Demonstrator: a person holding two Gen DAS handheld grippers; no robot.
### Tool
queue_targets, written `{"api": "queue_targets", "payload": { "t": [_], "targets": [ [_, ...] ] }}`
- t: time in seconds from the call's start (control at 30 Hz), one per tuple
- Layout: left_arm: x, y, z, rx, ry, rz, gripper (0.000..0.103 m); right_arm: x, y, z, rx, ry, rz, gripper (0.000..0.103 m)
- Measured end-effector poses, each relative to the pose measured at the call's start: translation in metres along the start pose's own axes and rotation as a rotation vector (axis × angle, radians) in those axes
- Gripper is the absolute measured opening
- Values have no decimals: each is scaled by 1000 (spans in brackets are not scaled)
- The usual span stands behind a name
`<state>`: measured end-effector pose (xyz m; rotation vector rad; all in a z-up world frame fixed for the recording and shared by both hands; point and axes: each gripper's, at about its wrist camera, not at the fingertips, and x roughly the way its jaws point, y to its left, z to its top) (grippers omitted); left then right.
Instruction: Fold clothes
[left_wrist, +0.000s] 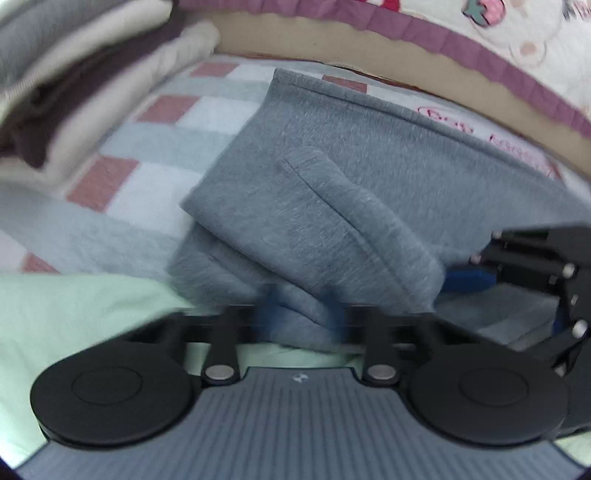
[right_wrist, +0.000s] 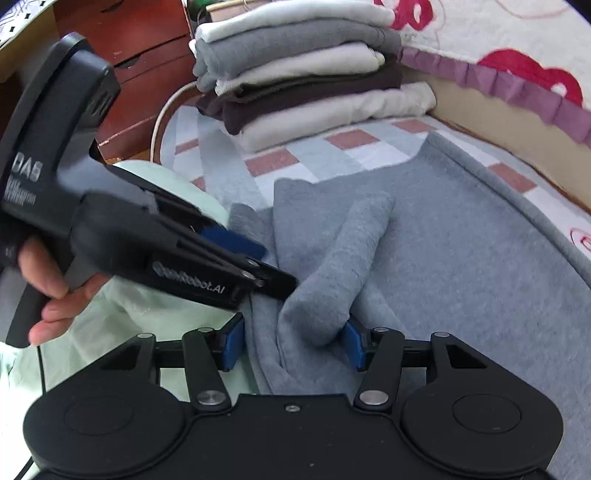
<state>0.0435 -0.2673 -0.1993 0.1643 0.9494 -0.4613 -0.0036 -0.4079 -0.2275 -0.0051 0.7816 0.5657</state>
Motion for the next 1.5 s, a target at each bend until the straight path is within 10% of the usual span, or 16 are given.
{"api": "queue_targets", "payload": {
  "t": [0.43,0.5,0.53,0.57,0.77,0.87,1.07,1.1,1.17,1.27,1.4,1.5],
  "targets": [
    [-69,11,-31,-246,-127,124,3,13,42,8,-235,-36,-66,58],
    [-73,17,-33,-304,-135,138,4,12,51,8,-280,-48,-67,45],
    [-74,23,-36,-361,-131,105,6,11,54,8,-294,-46,-43,20],
    [-75,29,-38,-418,-127,73,6,11,57,7,-304,-46,-39,18],
    [-80,60,-54,-737,-109,-135,38,9,69,0,-325,-71,-73,18],
    [-83,54,-61,-734,-135,-264,66,6,69,-1,-305,-84,-72,18],
    [-52,60,-55,-841,-118,-350,68,-1,72,-1,-267,-115,-59,17],
    [-46,60,-51,-832,-128,-322,63,-4,73,-2,-263,-119,-53,17],
    [-38,60,-38,-754,-118,-260,11,-14,74,-4,-253,-117,-54,16],
    [-42,38,-15,-489,-149,-129,6,-57,70,-12,-220,-101,-99,17],
    [-52,11,6,-275,-204,-52,6,-169,31,-50,-101,-152,-173,66],
    [-51,2,15,-244,-210,-26,6,-234,-17,-97,-73,-60,-412,66]
  ]
}}
